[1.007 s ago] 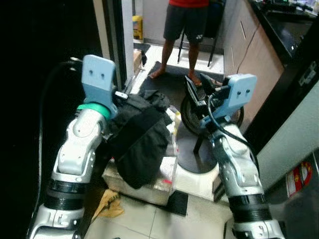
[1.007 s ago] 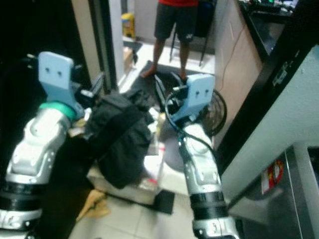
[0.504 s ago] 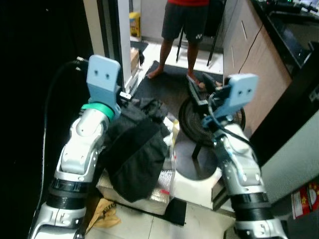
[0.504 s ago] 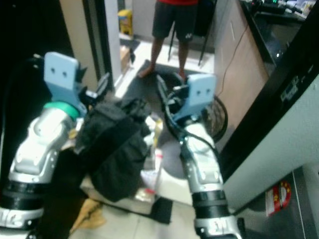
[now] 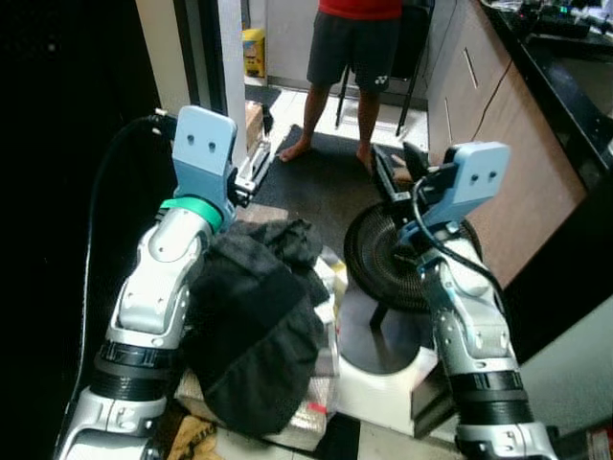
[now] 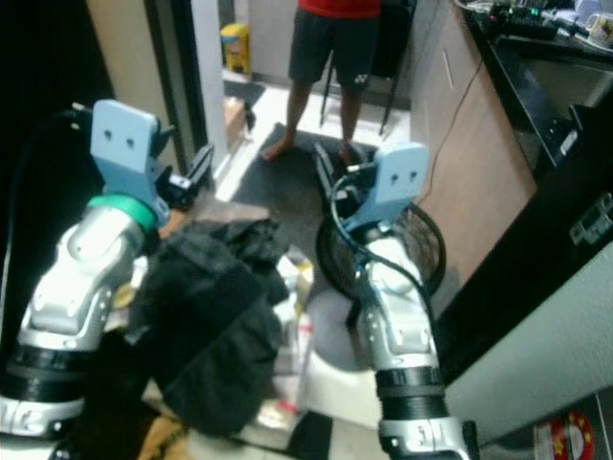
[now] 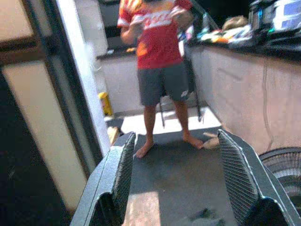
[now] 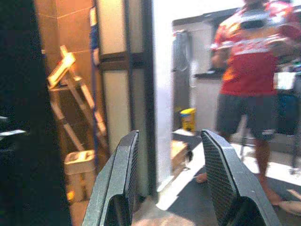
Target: Clothes washing
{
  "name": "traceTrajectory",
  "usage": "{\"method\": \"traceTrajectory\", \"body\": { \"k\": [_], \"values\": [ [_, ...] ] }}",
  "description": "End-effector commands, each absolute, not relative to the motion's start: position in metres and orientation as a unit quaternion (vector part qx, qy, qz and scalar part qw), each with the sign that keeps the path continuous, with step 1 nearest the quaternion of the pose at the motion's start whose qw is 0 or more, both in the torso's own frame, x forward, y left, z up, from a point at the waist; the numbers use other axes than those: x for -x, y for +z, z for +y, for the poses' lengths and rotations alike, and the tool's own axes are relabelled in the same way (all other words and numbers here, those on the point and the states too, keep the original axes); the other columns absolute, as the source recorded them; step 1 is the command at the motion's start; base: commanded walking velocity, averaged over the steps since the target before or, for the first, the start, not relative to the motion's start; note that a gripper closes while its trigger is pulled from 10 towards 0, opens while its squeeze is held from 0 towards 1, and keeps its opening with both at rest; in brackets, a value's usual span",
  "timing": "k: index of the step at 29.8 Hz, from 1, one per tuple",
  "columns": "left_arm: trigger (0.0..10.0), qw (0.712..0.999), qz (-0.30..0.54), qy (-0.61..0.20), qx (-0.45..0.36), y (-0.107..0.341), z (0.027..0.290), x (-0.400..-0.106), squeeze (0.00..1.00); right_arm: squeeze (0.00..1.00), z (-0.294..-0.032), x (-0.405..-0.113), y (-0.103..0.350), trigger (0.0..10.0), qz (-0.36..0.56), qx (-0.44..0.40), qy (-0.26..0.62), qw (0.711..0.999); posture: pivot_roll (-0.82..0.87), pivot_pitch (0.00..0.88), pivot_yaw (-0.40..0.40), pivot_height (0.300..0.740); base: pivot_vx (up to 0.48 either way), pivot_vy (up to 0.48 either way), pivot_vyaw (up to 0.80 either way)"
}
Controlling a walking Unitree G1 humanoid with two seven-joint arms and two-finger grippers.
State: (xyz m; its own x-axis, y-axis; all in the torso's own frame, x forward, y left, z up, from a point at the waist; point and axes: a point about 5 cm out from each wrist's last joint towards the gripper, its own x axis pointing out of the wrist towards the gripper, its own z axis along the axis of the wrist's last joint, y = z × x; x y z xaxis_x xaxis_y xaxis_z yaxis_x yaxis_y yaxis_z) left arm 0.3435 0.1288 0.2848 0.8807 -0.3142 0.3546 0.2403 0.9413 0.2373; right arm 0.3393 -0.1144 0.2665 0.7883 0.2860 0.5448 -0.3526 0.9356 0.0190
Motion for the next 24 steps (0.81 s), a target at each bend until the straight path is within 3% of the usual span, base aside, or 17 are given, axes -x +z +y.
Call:
{"method": "traceTrajectory", "body": {
  "k": [1, 16, 20, 24],
  "values": [
    [10.0, 0.965, -0.178, -0.161, -0.109, 0.274, 0.124, -0.343, 0.0, 0.0, -0.114, -0.339, 0.266, 10.0, -0.277, -0.06, 0.172, 0.943, 0.0, 0.049, 0.008, 0.74, 0.0, 0.0, 0.0],
    [10.0, 0.973, -0.073, -0.167, -0.142, 0.211, 0.128, -0.346, 0.0, 0.0, -0.11, -0.34, 0.257, 10.0, -0.262, -0.065, 0.186, 0.945, 0.01, 0.04, 0.001, 0.74, 0.0, 0.0, 0.0],
    [10.0, 0.978, -0.032, -0.154, -0.14, 0.184, 0.129, -0.346, 0.0, 0.0, -0.109, -0.343, 0.238, 10.0, -0.231, -0.068, 0.185, 0.953, 0.01, 0.045, -0.003, 0.74, 0.0, 0.0, 0.0],
    [10.0, 0.965, 0.027, -0.209, -0.155, 0.149, 0.116, -0.332, 0.0, 0.0, -0.114, -0.346, 0.203, 10.0, -0.174, -0.068, 0.171, 0.967, 0.01, 0.052, -0.007, 0.74, 0.0, 0.0, 0.0]
  ]
}}
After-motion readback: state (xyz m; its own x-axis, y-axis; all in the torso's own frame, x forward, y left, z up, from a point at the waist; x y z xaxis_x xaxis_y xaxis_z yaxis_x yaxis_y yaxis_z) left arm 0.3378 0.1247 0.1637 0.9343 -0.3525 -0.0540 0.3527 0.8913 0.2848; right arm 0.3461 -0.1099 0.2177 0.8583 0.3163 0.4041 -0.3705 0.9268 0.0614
